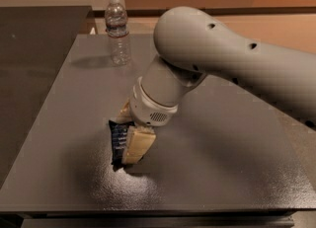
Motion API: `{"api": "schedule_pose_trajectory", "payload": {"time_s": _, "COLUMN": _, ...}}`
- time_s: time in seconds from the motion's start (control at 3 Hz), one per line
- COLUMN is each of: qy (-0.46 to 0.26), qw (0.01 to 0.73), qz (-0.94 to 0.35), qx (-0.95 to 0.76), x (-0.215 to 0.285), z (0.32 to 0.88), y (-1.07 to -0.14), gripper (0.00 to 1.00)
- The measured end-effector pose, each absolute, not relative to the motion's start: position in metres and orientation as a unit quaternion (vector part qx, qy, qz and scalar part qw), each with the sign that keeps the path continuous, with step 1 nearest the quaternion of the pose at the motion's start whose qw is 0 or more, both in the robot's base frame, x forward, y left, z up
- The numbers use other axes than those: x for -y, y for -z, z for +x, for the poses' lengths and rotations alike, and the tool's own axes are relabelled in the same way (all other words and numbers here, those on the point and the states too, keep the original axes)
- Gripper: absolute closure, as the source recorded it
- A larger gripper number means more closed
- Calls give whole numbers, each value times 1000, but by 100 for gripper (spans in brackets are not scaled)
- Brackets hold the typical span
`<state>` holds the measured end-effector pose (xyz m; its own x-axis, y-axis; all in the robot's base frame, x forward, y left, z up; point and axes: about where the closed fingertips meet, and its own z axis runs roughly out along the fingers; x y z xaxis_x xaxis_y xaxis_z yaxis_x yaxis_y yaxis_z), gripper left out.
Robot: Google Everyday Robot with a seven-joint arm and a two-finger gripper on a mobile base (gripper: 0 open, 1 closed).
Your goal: Move rxbar blueberry near water bottle
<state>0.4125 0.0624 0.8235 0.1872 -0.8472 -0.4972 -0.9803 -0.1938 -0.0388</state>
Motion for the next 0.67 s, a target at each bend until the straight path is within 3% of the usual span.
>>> {"api": "schedule_pose_trajectory", "payload": {"time_s": 0.33, "qy": -187, "qw": 178, "qz": -750, "qx": -610, "x": -62, "z": 413, "y": -826, "gripper": 87}}
{"api": "schedule_pose_trajectory", "payload": {"time_s": 0.67, "qy": -187, "qw": 178, "qz": -750, "qx": -610, "x": -62, "z": 413, "y": -827, "gripper": 100}}
